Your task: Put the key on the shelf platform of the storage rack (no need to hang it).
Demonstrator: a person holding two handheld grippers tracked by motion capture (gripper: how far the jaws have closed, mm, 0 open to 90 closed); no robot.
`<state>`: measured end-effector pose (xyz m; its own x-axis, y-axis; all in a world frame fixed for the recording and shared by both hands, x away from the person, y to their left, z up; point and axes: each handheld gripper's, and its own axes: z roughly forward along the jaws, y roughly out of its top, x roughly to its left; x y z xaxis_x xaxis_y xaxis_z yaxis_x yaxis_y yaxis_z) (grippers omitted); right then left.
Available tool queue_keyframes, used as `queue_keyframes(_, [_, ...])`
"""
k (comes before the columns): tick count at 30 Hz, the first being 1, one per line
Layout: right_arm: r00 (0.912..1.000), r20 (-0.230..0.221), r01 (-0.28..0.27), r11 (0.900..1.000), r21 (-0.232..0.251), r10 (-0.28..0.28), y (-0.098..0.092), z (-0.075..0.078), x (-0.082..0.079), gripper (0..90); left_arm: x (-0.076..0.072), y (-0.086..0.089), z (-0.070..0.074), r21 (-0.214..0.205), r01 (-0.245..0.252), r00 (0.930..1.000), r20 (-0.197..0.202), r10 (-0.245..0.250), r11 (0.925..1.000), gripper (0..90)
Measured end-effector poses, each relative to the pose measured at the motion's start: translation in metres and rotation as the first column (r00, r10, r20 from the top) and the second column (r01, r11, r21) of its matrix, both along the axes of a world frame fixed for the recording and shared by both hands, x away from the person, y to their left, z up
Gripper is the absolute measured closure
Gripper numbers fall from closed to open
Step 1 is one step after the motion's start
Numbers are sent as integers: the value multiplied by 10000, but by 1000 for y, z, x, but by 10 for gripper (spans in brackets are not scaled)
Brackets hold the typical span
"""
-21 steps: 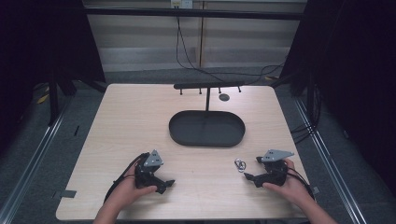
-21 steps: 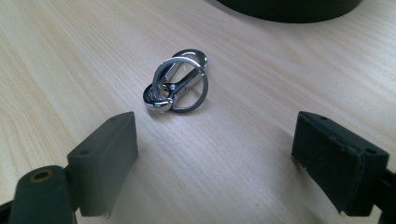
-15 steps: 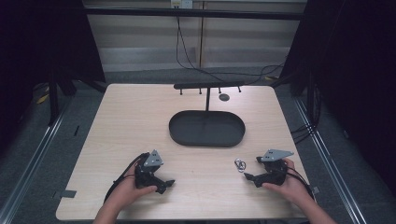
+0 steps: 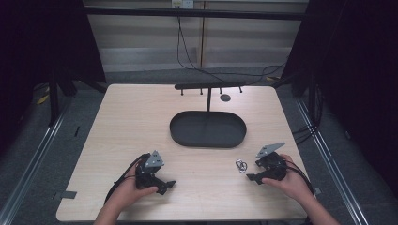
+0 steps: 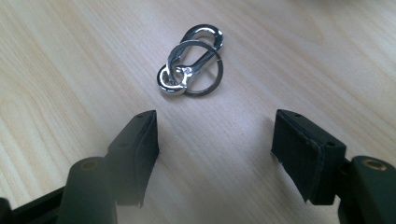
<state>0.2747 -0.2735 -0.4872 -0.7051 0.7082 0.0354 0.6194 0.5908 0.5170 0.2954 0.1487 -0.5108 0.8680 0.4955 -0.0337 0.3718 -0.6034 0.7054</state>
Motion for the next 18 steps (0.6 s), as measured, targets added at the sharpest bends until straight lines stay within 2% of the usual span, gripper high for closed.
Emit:
queue_keyframes(1, [10000,-46,-79,9999,-154,78,2,1,1,326,0,0,0,-1,-2,10000,0,2,10000,0])
queue_keyframes(6, [9995,-246,-200,9996,-213,194,12,6,5,346,0,0,0,2,-2,10000,0,2,10000,0])
queue_keyframes(9, [9990,-444,36,9999,114,-31,16,10,8,352,0,0,0,23,-21,10000,8,21,10000,0])
queue_keyframes(11, [9987,-502,121,9998,131,-114,20,12,11,360,0,0,0,28,-13,10000,12,13,10000,0])
queue_keyframes(18, [9930,-1175,51,9997,-257,-81,32,13,21,399,0,0,0,27,-11,10000,10,11,10000,0])
